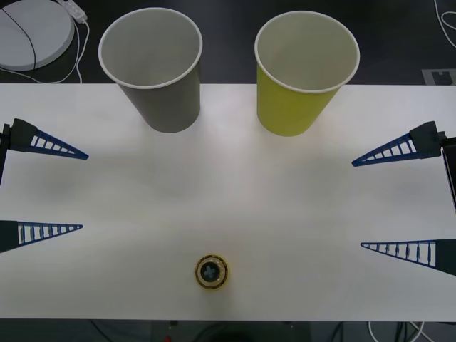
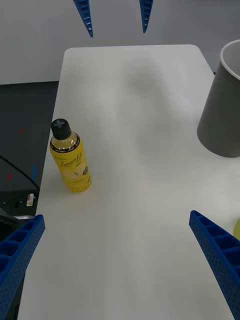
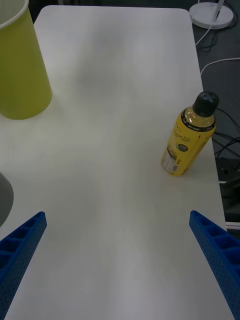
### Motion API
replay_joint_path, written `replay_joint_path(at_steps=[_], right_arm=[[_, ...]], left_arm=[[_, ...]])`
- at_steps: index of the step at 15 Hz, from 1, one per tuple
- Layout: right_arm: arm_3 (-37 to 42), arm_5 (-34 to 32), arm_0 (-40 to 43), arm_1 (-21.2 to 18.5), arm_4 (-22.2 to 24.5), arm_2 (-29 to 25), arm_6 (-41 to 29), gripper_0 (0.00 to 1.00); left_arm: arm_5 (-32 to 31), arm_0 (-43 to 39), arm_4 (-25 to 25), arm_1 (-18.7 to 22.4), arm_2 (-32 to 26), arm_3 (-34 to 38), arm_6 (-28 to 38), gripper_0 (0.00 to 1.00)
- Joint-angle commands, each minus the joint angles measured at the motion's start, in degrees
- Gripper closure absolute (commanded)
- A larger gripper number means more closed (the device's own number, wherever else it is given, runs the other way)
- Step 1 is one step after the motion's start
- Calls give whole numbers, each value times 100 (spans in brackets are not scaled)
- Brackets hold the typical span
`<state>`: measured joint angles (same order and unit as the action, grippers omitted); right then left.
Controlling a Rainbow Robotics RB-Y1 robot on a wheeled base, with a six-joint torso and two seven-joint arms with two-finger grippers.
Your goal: Put the can into the green bin and the plastic bottle into the gray bin
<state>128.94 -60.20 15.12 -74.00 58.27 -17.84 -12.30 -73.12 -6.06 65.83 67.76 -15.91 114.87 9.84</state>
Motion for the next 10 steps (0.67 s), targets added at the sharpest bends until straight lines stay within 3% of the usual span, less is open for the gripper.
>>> replay_joint_path(at_steps=[1,10], right_arm=[[0,0,0,0,0,0,0,0],[0,0,0,0,0,0,0,0]], left_arm=[[0,0,0,0,0,0,0,0],[-105,-123,-114,-105,105,-193,-185,0]])
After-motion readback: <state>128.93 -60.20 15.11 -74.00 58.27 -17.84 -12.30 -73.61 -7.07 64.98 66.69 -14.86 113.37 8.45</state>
